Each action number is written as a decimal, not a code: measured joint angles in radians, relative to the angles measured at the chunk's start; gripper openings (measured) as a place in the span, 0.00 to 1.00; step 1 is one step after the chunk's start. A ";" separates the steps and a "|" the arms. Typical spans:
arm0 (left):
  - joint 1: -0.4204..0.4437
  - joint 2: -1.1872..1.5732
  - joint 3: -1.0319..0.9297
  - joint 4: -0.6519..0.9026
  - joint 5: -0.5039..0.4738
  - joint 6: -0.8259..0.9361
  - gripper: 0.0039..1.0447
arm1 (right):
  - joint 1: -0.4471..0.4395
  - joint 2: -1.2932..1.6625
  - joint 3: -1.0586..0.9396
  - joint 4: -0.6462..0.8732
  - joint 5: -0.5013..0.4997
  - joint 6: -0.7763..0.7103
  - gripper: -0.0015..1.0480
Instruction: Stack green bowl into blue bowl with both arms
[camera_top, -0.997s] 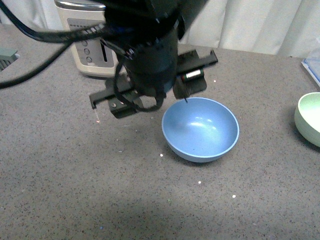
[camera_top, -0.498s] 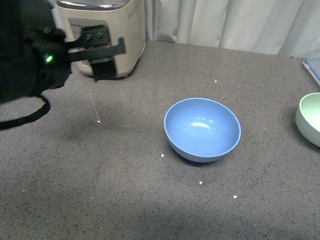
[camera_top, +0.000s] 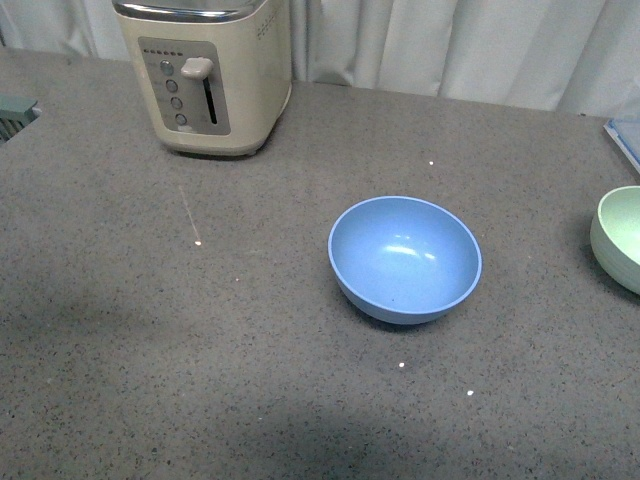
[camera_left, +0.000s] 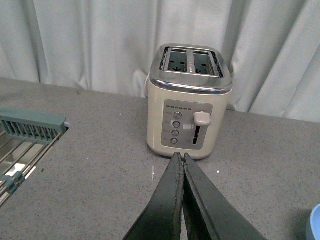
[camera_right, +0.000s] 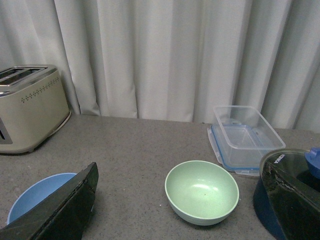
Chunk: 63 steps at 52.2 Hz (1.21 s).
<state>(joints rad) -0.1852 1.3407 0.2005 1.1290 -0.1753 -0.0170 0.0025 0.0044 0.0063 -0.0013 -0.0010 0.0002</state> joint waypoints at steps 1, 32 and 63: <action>0.005 -0.017 -0.010 -0.006 0.005 0.001 0.04 | 0.000 0.000 0.000 0.000 0.000 0.000 0.91; 0.182 -0.536 -0.177 -0.361 0.170 0.010 0.04 | 0.000 0.000 0.000 0.000 0.000 0.000 0.91; 0.183 -0.949 -0.182 -0.736 0.175 0.010 0.04 | 0.000 0.000 0.000 0.000 0.000 0.000 0.91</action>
<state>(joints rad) -0.0025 0.3916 0.0189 0.3931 -0.0006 -0.0071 0.0025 0.0044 0.0063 -0.0013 -0.0010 0.0006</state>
